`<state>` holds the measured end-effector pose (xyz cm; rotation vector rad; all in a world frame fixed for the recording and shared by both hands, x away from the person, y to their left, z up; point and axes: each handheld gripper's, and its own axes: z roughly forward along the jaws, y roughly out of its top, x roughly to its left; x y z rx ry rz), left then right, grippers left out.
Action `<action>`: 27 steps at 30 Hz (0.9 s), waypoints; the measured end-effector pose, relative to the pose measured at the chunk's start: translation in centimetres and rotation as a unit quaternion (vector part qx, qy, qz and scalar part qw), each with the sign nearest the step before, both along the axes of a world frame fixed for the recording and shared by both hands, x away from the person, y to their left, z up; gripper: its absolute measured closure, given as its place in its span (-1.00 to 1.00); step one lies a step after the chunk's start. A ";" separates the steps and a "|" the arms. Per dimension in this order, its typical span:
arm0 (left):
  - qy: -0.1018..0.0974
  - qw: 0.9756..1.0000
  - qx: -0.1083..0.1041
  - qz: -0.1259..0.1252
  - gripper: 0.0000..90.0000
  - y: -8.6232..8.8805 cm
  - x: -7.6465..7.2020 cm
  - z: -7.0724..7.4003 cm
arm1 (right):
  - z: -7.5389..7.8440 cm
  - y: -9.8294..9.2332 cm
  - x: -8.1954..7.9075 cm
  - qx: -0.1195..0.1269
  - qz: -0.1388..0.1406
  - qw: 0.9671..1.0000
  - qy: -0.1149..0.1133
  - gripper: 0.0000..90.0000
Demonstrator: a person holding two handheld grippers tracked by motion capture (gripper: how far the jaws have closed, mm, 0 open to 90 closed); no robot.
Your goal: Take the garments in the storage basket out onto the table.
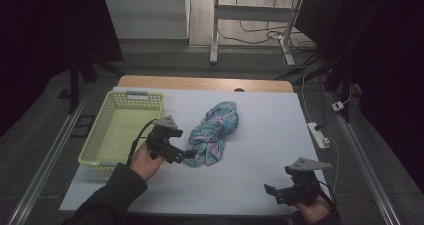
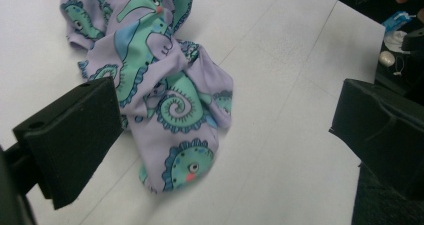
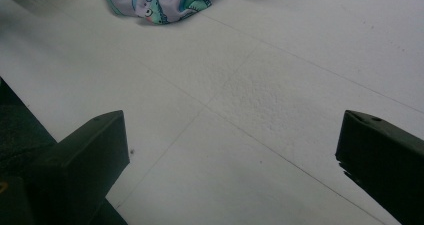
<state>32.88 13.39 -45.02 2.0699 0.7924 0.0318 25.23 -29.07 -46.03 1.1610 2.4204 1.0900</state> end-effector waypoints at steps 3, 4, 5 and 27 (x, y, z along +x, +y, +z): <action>0.002 1.000 -0.006 0.005 -1.00 0.7 -0.4 0.1 | 0.0 0.0 0.0 -0.001 0.001 1.000 0.000 -0.99; 0.004 1.000 -0.007 0.005 -1.00 0.9 -0.6 0.1 | 0.0 0.0 0.0 -0.001 0.001 1.000 0.000 -0.99; 0.005 1.000 -0.008 0.007 -1.00 1.0 -0.7 0.1 | 0.0 0.0 0.0 -0.002 0.002 1.000 0.000 -1.00; -0.005 0.999 -0.013 0.043 -1.00 4.7 -4.0 0.1 | 0.0 0.2 -0.1 -0.006 0.004 1.000 -0.004 -0.99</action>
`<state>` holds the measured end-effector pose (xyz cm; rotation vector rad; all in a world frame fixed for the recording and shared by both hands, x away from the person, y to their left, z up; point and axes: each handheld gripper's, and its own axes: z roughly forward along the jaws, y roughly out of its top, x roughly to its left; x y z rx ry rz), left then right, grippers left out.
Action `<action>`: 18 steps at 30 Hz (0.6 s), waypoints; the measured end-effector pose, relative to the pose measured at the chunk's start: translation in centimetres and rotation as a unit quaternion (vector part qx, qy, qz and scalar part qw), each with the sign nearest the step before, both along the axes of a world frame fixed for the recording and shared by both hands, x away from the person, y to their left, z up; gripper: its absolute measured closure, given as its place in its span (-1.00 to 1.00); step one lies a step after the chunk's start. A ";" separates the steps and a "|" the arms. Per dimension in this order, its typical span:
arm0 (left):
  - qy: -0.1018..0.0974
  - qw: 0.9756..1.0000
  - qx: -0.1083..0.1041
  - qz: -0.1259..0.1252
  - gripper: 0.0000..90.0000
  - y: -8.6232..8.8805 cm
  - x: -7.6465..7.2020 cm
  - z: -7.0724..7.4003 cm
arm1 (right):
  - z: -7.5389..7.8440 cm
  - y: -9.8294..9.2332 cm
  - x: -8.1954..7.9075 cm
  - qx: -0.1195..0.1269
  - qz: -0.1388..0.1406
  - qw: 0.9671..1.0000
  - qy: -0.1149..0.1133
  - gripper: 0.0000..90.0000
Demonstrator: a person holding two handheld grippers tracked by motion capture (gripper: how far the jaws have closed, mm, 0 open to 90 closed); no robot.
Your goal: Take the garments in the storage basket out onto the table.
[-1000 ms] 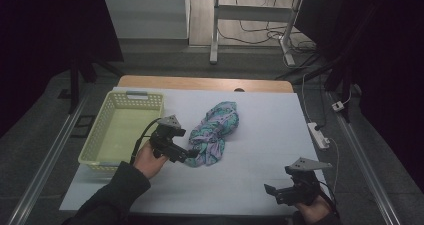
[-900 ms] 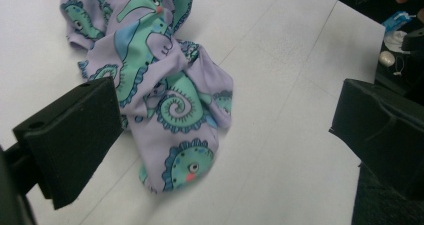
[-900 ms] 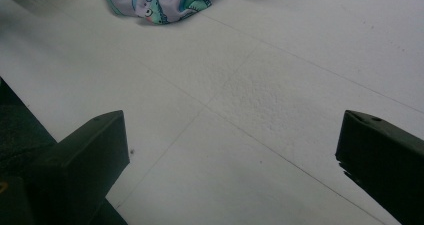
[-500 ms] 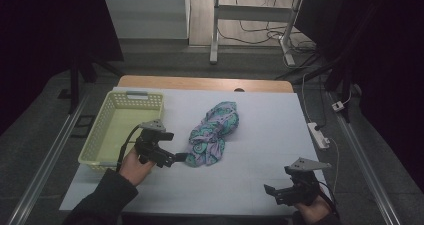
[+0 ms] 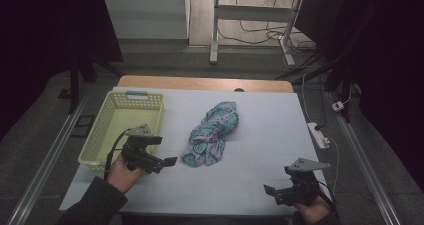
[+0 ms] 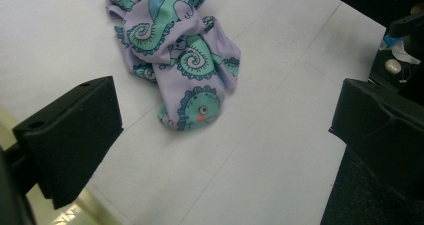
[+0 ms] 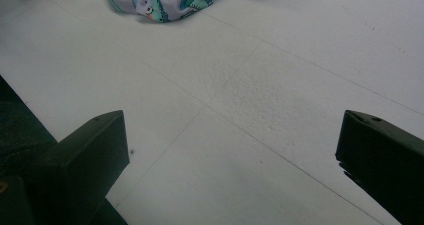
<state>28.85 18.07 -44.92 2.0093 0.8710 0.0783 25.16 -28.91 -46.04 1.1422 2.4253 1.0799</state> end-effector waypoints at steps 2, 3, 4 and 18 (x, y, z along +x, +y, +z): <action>-0.001 1.000 -0.005 0.006 -1.00 0.4 -0.3 -0.2 | 0.0 0.0 0.0 0.000 0.000 1.000 0.000 -1.00; -0.002 1.000 -0.003 0.008 -1.00 0.6 -0.4 -0.2 | 0.0 0.0 0.0 -0.001 0.001 1.000 0.000 -0.99; -0.003 1.000 -0.002 0.011 -1.00 0.8 -0.5 -0.3 | 0.0 0.0 0.0 -0.001 0.001 1.000 0.000 -0.99; 0.003 0.999 -0.011 0.040 -1.00 3.3 -2.8 -1.0 | 0.0 0.1 0.0 -0.003 0.002 1.000 0.000 -0.99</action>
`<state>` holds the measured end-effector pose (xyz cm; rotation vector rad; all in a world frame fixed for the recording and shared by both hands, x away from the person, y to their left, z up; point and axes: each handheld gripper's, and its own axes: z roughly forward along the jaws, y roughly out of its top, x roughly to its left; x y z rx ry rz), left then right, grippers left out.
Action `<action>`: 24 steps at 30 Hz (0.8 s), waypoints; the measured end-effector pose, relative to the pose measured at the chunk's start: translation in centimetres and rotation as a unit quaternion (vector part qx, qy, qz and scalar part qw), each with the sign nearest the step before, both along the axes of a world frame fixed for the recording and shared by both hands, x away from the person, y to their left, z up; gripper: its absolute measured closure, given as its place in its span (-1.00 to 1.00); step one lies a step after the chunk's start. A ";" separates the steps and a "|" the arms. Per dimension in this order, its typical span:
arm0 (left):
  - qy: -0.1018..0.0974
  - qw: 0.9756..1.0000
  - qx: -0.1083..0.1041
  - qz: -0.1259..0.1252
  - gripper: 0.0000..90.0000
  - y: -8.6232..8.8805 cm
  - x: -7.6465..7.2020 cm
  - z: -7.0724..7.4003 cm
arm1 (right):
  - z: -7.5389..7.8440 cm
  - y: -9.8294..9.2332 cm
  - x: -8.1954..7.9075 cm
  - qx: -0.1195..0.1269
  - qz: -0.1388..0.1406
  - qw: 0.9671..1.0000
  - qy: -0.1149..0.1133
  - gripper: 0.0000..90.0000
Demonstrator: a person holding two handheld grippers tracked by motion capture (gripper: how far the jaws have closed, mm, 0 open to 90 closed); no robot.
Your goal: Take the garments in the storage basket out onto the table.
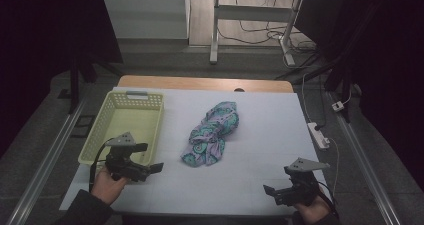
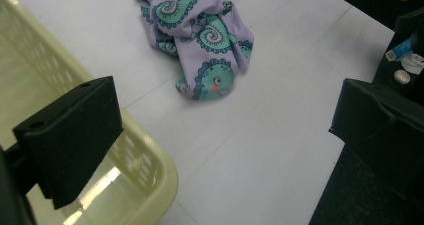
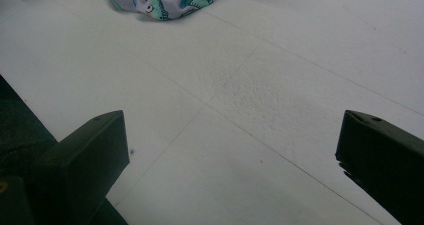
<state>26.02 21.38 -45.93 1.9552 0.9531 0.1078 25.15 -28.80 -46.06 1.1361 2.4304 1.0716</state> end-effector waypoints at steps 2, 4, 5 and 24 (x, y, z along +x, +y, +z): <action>0.000 1.000 -0.001 0.004 -1.00 0.5 -0.4 -0.1 | 0.0 0.0 0.0 -0.002 0.001 1.000 0.000 -1.00; 0.000 1.000 -0.002 0.009 -1.00 0.9 -0.8 -0.1 | 0.0 0.0 0.0 -0.003 0.001 1.000 0.000 -0.99; 0.002 1.000 -0.008 0.010 -1.00 1.2 -1.0 -0.2 | 0.0 0.0 0.0 -0.002 0.001 1.000 0.000 -0.99; 0.005 0.998 -0.017 0.055 -1.00 5.1 -4.2 -0.8 | 0.0 -0.1 0.0 0.001 -0.003 1.000 0.001 -0.99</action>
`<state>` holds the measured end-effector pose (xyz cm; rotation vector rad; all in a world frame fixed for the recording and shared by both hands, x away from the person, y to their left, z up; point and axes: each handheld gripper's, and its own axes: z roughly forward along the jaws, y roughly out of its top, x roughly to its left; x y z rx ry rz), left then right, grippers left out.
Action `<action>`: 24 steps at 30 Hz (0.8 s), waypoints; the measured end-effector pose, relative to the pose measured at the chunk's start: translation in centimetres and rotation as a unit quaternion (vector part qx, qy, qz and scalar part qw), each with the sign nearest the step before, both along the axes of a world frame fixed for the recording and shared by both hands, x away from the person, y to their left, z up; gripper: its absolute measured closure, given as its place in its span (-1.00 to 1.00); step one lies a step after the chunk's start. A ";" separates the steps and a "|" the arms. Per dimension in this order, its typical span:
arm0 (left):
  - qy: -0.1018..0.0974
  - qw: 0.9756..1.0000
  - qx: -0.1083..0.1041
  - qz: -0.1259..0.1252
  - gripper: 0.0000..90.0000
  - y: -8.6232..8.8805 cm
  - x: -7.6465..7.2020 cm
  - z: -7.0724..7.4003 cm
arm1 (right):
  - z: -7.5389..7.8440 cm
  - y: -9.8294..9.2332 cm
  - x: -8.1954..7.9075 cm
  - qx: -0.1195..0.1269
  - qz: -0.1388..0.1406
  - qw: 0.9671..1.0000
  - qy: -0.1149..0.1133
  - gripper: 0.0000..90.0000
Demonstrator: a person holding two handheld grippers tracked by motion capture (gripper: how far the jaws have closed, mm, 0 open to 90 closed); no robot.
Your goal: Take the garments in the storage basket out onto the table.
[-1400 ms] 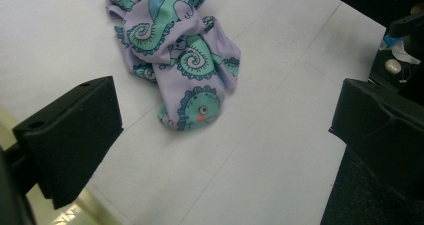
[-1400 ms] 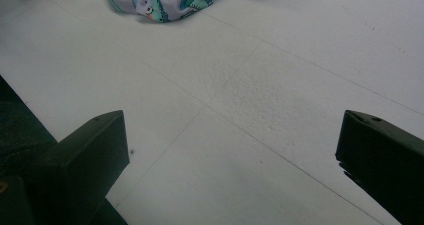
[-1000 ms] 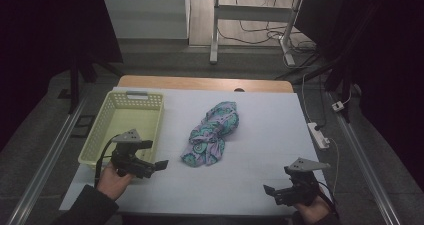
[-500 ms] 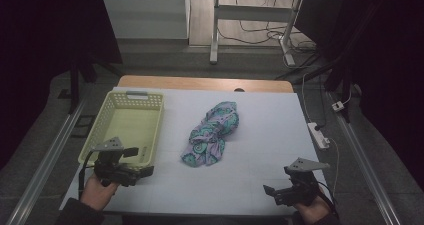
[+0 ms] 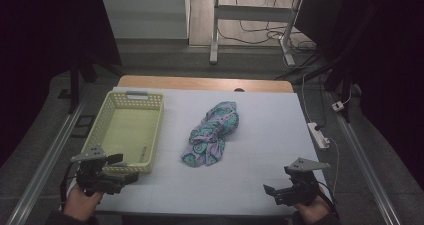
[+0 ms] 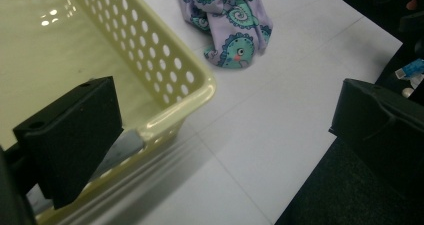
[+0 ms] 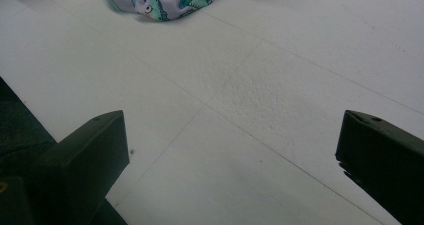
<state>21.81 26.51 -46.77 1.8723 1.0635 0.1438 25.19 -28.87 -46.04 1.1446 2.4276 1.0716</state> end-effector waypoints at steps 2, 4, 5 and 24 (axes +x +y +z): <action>0.001 1.000 0.000 0.005 -1.00 0.3 -0.3 -0.1 | 0.0 0.0 0.0 0.001 0.000 1.000 0.000 -1.00; 0.001 1.000 0.002 0.009 -1.00 0.6 -0.5 -0.1 | 0.0 0.0 0.0 0.001 0.000 1.000 0.001 -1.00; 0.001 1.000 0.003 0.012 -1.00 0.7 -0.7 -0.2 | 0.0 0.0 0.0 0.003 0.000 1.000 0.001 -1.00; 0.010 0.998 0.019 0.057 -1.00 3.2 -3.3 -0.6 | 0.0 -0.1 0.1 0.004 -0.003 1.000 0.004 -1.00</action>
